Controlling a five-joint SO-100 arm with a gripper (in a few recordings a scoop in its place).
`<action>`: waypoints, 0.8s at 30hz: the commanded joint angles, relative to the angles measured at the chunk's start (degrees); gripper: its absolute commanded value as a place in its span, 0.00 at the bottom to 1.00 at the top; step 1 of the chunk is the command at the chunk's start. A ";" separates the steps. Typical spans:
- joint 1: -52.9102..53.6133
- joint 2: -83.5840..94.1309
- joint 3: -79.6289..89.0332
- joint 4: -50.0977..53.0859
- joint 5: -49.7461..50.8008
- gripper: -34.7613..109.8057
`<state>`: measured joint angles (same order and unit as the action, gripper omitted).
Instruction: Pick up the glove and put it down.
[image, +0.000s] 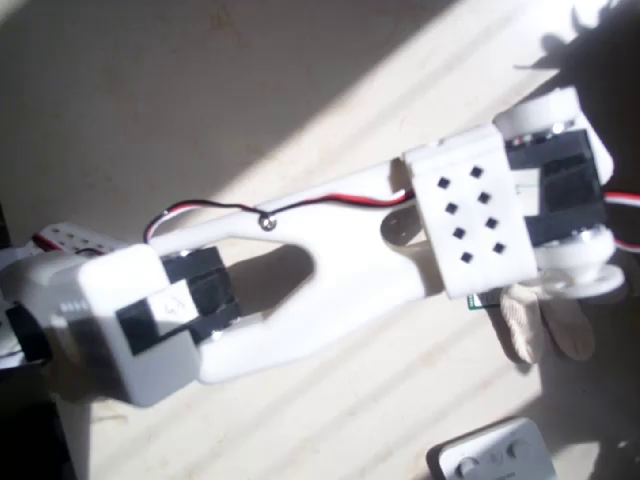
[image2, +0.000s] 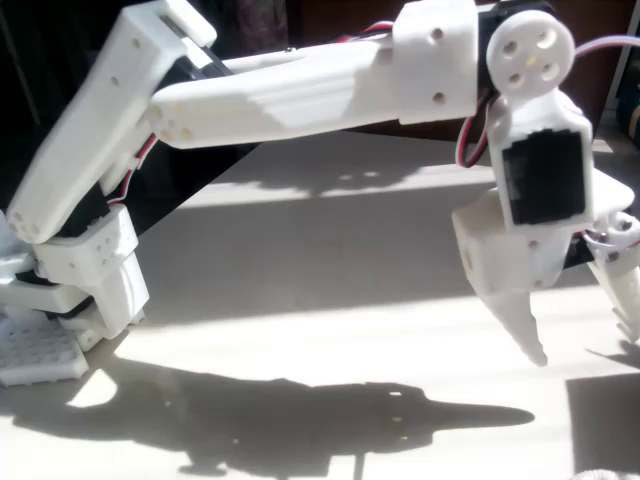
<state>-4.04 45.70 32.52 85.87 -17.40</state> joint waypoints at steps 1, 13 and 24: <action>-0.26 0.53 -1.93 -0.62 -0.18 0.31; -0.18 0.53 -1.93 -1.05 -0.35 0.24; -0.18 0.53 -1.93 -0.97 0.35 0.24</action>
<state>-4.04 45.62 32.52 85.43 -17.31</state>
